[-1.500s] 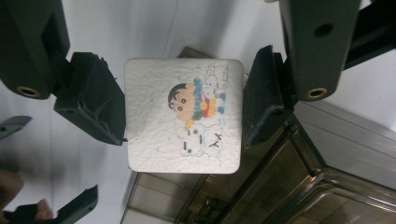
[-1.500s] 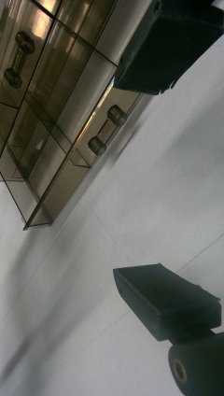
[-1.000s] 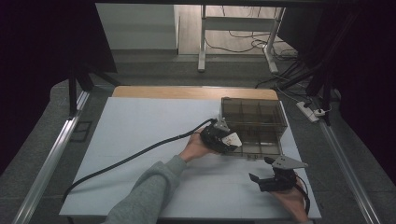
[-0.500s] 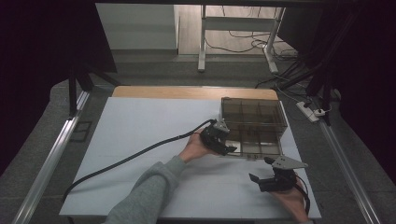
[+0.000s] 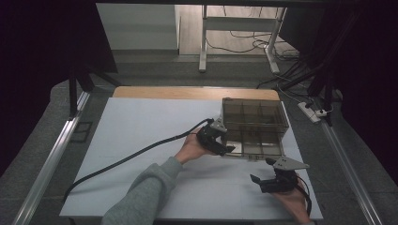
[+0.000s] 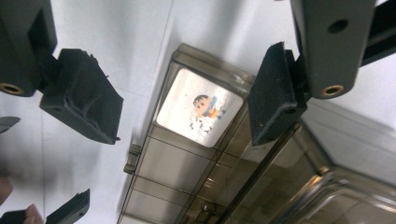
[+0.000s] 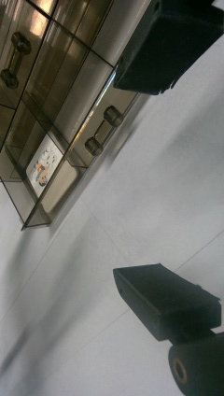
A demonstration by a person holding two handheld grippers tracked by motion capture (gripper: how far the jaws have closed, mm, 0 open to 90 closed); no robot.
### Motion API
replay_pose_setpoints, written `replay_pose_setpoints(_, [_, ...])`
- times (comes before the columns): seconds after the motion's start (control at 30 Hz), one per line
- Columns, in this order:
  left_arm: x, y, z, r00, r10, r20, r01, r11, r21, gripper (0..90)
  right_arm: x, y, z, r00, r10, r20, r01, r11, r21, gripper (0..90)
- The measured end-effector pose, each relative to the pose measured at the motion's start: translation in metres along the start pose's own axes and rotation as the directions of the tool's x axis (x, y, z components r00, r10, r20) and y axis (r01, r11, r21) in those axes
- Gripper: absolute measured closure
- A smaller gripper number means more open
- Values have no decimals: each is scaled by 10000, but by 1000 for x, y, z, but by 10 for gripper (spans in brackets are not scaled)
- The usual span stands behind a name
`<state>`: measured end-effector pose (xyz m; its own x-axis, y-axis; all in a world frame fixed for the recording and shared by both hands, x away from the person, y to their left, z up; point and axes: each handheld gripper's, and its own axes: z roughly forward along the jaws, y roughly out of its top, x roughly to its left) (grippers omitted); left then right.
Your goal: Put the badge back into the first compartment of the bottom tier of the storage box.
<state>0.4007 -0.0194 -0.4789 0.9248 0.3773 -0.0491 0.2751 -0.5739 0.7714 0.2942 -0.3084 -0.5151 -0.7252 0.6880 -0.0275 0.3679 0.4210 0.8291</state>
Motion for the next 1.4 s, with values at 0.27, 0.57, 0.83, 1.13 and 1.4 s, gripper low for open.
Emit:
replay_pose_setpoints(0.27, [0, -18, -26, 9995, -56, -319, 57, 10000, 7, 269, 0, 0, 0, 10000, 4, 3, -4, 10000, -3, 82])
replay_pose_setpoints(0.57, [-8, -41, -52, 9982, -257, -533, 250, 9996, -131, 272, 1, 0, -1, 10000, -19, 10, 19, 10000, 17, 83])
replay_pose_setpoints(0.83, [-18, -61, -73, 9963, -344, -784, 337, 9994, -97, 271, 1, -1, -3, 10000, 12, 73, -12, 10000, 6, 83])
replay_pose_setpoints(1.13, [-30, -87, -100, 9929, -504, -1082, 488, 9987, -176, 271, 2, -2, -6, 9999, 31, 118, -30, 10000, -89, 83])
replay_pose_setpoints(1.4, [-35, -112, -120, 9866, -793, -1423, 781, 9969, -137, 271, 3, -2, -5, 10000, -16, 95, 16, 10000, 17, 83])
